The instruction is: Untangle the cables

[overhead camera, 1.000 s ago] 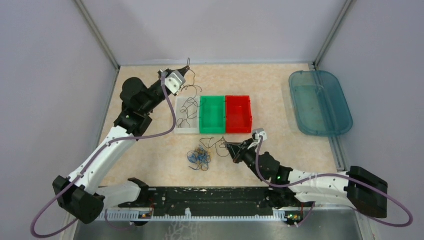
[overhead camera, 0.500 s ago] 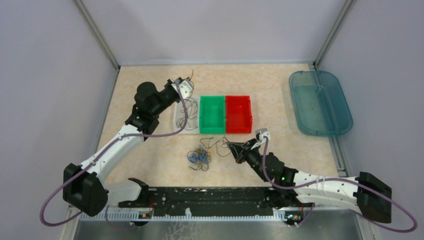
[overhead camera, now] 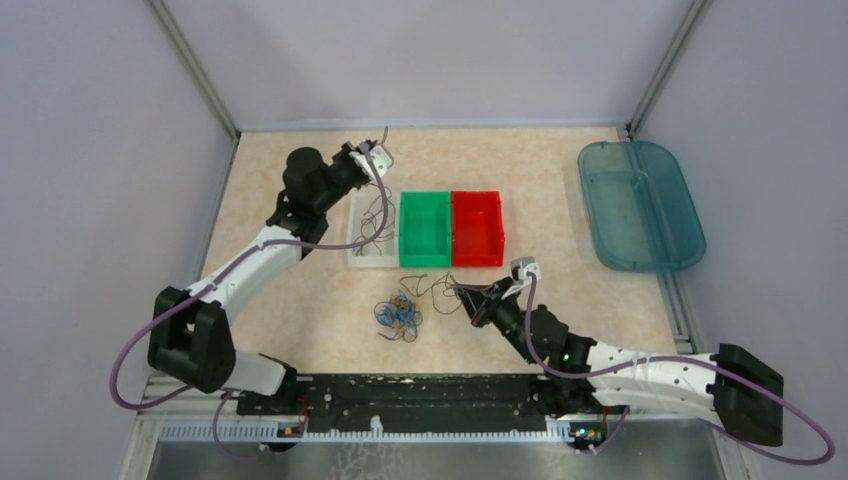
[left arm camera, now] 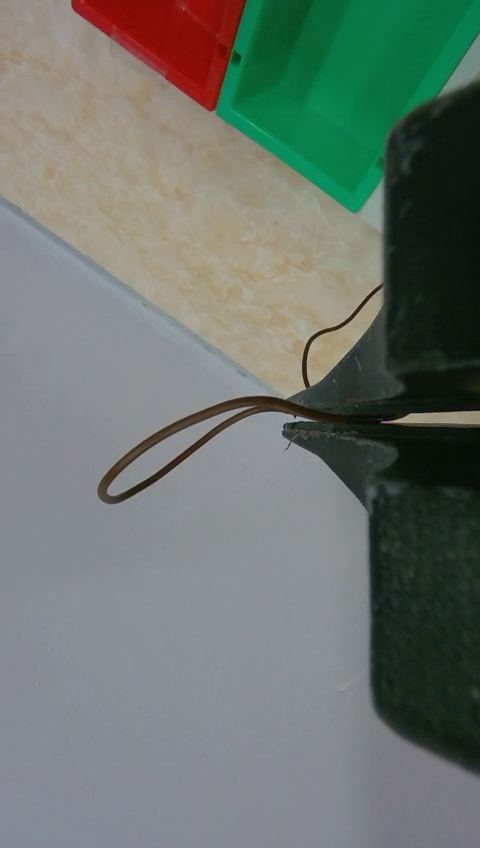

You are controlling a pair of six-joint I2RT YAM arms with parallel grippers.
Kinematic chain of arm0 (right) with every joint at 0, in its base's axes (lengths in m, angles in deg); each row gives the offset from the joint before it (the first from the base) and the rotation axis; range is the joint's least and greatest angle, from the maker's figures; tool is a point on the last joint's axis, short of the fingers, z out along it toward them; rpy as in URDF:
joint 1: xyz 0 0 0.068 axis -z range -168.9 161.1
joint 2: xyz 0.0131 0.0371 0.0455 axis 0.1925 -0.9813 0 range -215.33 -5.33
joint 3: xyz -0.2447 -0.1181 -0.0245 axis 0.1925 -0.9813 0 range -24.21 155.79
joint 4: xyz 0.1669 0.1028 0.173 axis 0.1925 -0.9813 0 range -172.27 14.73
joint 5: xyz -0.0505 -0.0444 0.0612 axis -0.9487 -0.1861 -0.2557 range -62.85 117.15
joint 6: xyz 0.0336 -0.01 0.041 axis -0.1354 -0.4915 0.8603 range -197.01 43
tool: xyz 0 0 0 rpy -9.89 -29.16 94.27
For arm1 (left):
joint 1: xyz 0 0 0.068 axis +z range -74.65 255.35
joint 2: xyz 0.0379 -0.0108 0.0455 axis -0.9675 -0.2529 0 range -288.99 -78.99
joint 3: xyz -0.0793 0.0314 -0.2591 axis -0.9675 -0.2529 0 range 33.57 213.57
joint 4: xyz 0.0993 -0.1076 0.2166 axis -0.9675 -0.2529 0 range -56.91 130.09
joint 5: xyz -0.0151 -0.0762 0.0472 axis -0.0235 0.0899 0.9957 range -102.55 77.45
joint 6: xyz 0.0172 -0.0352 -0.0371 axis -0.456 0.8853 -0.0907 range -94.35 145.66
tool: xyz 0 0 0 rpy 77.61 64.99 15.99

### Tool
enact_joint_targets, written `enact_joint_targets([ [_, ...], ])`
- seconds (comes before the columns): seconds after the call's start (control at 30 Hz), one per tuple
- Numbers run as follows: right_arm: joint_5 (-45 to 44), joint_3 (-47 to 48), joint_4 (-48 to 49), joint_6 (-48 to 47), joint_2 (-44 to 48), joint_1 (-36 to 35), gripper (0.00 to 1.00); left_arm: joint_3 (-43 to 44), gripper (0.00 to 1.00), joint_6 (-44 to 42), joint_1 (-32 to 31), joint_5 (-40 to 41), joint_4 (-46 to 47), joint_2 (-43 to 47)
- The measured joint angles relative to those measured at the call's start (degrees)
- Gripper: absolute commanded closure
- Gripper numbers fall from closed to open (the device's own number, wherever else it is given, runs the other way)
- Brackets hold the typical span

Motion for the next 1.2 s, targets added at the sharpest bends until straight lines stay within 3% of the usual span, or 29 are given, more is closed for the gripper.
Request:
enact_joint_targets([
  [0.2,0.00,0.00,0.09,0.02,0.00,0.00,1.00,0.37,1.00,0.31,0.07,-0.52,0.15,-0.24],
  [0.53,-0.02,0.00,0.11,0.22,-0.04,0.00,1.00,-4.81,1.00,5.97,0.07,0.44,-11.89,-1.16],
  [1.0,0.02,1.90,0.17,0.55,-2.01,0.00,1.00,-4.17,0.99,3.85,-0.68,2.58,-18.78,-13.92],
  [1.03,0.00,2.14,0.11,0.55,-2.05,0.00,1.00,-4.17,0.94,3.45,-0.68,2.97,-18.73,-14.62],
  [1.07,0.04,2.38,0.07,0.55,-2.08,0.00,1.00,-4.15,0.66,3.30,-0.68,3.28,-18.71,-15.21],
  [1.1,0.02,2.56,0.00,0.55,-2.08,0.00,1.00,-4.13,0.49,3.19,-0.68,3.45,-18.75,-15.52],
  [1.17,0.04,3.13,-0.35,0.52,-2.16,0.00,1.00,-3.74,0.29,2.84,-0.68,3.23,-19.67,-15.69],
  [1.2,0.07,3.45,-0.55,0.52,-2.27,0.00,1.00,-3.15,0.25,2.93,-0.66,2.84,-20.52,-15.58],
])
